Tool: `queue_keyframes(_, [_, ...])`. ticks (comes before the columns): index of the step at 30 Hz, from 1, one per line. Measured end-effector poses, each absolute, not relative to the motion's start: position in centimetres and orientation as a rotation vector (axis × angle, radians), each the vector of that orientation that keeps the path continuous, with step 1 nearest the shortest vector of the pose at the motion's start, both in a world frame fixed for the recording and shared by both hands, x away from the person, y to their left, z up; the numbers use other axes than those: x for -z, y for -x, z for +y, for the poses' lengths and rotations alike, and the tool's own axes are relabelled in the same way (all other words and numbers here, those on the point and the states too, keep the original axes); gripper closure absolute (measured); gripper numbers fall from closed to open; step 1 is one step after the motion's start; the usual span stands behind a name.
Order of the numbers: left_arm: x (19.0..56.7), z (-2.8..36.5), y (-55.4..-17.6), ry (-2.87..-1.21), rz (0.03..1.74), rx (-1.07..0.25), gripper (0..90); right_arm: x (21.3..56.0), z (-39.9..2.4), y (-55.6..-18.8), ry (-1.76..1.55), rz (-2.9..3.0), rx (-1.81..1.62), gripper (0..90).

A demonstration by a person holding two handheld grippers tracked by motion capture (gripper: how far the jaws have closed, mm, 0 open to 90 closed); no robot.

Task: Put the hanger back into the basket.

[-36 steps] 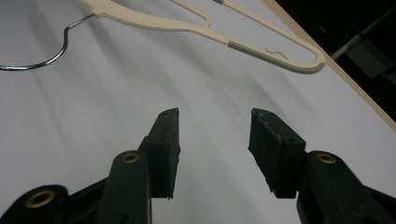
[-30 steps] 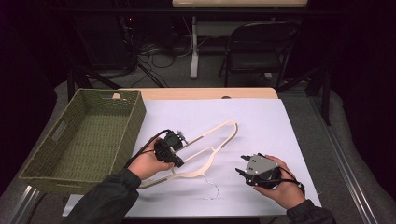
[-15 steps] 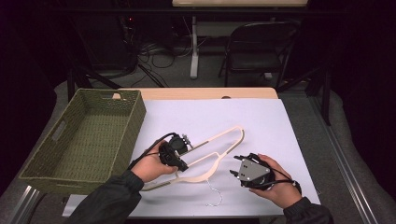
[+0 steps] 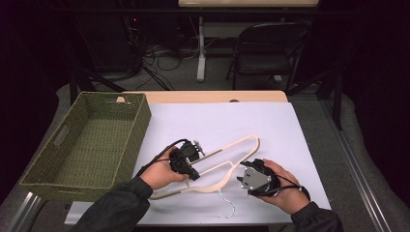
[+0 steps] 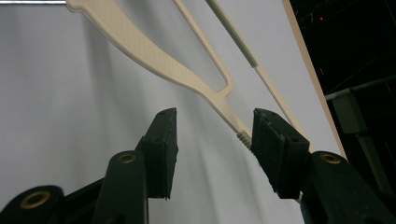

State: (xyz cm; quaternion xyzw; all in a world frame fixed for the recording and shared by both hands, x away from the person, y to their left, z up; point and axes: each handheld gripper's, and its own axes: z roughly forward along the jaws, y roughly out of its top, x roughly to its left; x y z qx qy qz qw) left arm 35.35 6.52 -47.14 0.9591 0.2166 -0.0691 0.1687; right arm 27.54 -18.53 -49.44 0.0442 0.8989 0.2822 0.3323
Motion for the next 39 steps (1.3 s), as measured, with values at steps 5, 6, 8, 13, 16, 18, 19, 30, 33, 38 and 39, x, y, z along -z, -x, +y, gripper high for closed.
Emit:
queue_keyframes(5, [47.0, 6.2, -35.1, -2.72, 0.587, 0.221, 85.0, 49.8, -18.1, -27.6, -0.071, 2.356, -0.722, 49.9])
queue_keyframes(6, [47.0, 6.1, -35.1, -2.721, 0.585, 0.222, 85.0, 49.5, -18.1, -27.5, -0.068, 2.373, -0.651, 49.9])
queue_keyframes(8, [46.9, 6.1, -35.0, -2.719, 0.582, 0.224, 85.0, 50.1, -18.1, -28.0, -0.02, 2.352, -0.746, 50.0])
queue_keyframes(13, [47.0, 6.0, -34.8, -2.715, 0.573, 0.234, 85.0, 50.2, -17.9, -28.0, -0.06, 2.355, -0.668, 50.5])
queue_keyframes(16, [47.0, 5.9, -34.7, -2.718, 0.559, 0.237, 85.0, 50.1, -17.9, -28.2, -0.053, 2.373, -0.597, 51.6])
queue_keyframes(18, [47.1, 5.8, -34.6, -2.721, 0.551, 0.24, 85.0, 50.3, -17.8, -28.4, -0.038, 2.358, -0.61, 53.0])
queue_keyframes(19, [47.1, 5.7, -34.6, -2.726, 0.539, 0.243, 85.0, 50.4, -17.7, -28.5, -0.047, 2.377, -0.603, 55.8])
queue_keyframes(30, [48.7, 5.9, -34.9, -2.726, 0.543, 0.252, 84.6, 51.4, -17.2, -29.3, -0.043, 2.435, -0.608, 68.6])
queue_keyframes(33, [49.0, 5.9, -35.0, -2.728, 0.55, 0.255, 84.6, 51.8, -16.9, -29.4, -0.047, 2.452, -0.59, 70.0])
queue_keyframes(38, [49.3, 6.1, -35.1, -2.719, 0.552, 0.262, 84.8, 51.8, -16.9, -29.6, -0.054, 2.468, -0.599, 76.3])
queue_keyframes(39, [49.4, 6.2, -35.1, -2.715, 0.558, 0.264, 84.9, 51.7, -16.9, -29.6, -0.061, 2.464, -0.601, 76.1])
